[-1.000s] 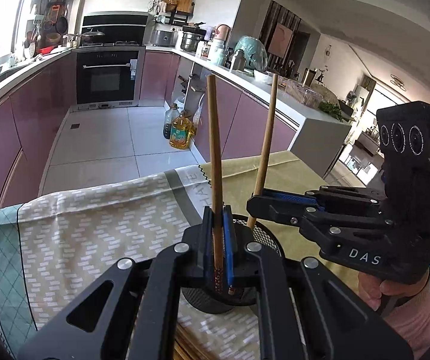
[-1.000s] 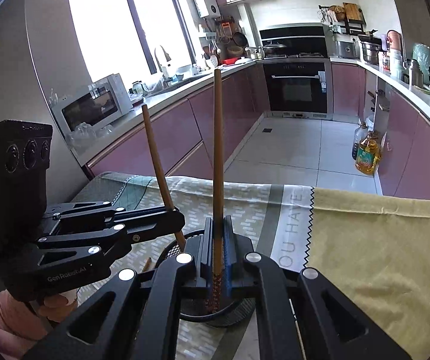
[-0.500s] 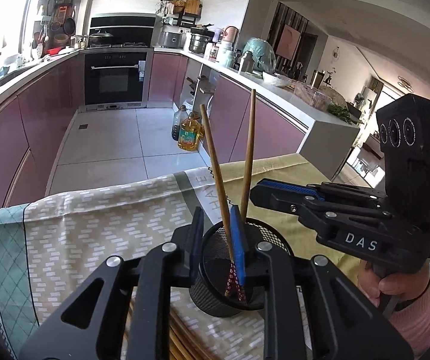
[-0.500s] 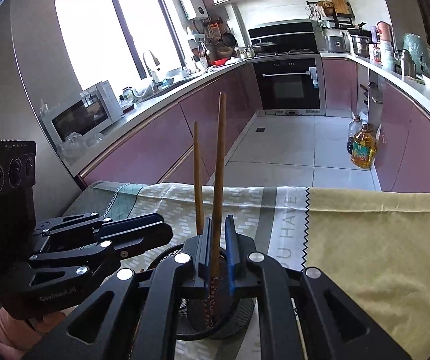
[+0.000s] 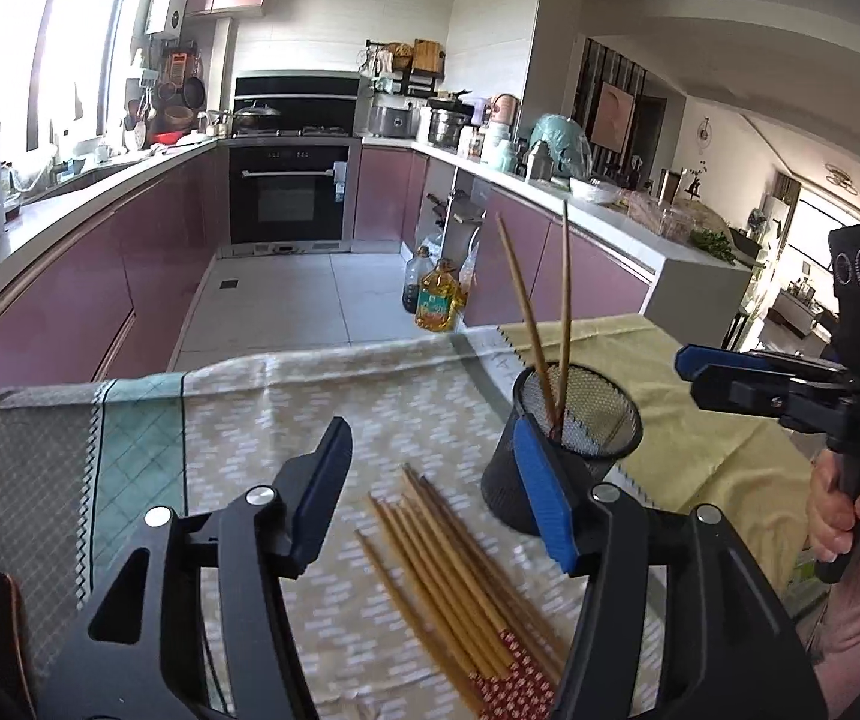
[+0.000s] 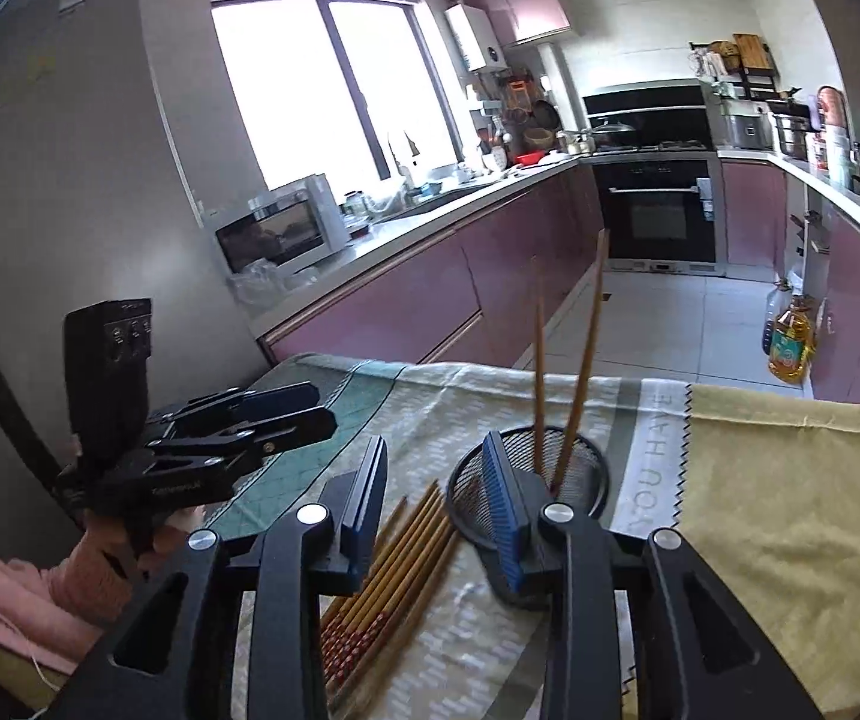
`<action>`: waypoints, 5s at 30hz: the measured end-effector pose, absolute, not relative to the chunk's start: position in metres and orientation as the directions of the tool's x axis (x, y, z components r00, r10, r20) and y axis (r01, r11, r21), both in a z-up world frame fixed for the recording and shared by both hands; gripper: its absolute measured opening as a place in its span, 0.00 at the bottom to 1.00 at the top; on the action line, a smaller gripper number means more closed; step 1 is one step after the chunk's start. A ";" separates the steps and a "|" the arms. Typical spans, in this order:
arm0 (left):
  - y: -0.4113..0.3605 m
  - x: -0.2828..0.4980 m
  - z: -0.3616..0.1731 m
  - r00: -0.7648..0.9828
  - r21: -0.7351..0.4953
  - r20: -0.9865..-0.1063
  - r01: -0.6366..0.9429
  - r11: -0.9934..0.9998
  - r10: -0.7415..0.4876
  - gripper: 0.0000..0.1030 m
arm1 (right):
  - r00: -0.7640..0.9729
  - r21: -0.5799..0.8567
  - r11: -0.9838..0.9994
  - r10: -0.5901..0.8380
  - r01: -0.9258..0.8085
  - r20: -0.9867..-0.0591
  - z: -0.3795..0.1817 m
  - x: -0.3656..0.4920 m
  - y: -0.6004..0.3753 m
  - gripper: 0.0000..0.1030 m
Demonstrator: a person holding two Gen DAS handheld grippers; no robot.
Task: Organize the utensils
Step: 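Drop the chopstick into the mesh cup and open the right gripper, then move the right gripper back to the chopsticks and grasp another one, then raise the held chopstick upright over the mesh cup with the right gripper, then lower the chopstick into the mesh cup and release it from the right gripper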
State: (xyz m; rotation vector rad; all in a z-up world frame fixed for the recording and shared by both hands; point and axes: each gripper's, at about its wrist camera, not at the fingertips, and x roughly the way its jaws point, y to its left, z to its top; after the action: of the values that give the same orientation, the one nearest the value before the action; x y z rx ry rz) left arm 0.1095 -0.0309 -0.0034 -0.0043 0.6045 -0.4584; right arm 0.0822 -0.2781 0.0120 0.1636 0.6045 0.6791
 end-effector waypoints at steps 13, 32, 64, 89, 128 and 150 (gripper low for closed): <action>-0.018 0.094 -0.101 0.599 -0.122 -0.732 0.355 0.927 -0.326 0.54 | 0.472 0.291 0.849 0.496 -0.442 -0.729 -0.090 0.090 -0.223 0.30; -0.028 0.098 -0.117 0.553 -0.054 -0.789 0.372 0.926 -0.268 0.38 | 0.502 0.203 0.889 0.406 -0.411 -0.763 -0.098 0.096 -0.203 0.28; -0.031 0.088 -0.108 0.546 -0.101 -0.771 0.402 0.910 -0.327 0.01 | 0.492 0.243 0.858 0.467 -0.452 -0.735 -0.090 0.095 -0.198 0.06; -0.031 0.089 -0.105 0.570 -0.053 -0.770 0.392 0.919 -0.288 0.07 | 0.523 0.224 0.855 0.473 -0.468 -0.709 -0.077 0.099 -0.198 0.06; -0.060 0.112 0.087 0.691 -0.252 -0.358 0.576 0.778 -0.628 0.07 | 0.798 0.238 0.866 0.498 -0.439 -0.339 0.069 0.100 -0.306 0.06; -0.102 0.145 0.077 0.660 -0.218 -0.419 0.594 0.774 -0.624 0.07 | 0.753 0.263 0.876 0.482 -0.404 -0.448 0.030 0.133 -0.306 0.06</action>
State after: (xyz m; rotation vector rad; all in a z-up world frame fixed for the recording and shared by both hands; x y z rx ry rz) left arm 0.1451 -0.1022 0.0774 -0.0638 0.4978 -0.6895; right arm 0.1332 -0.3058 0.0300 0.1534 0.5297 0.4856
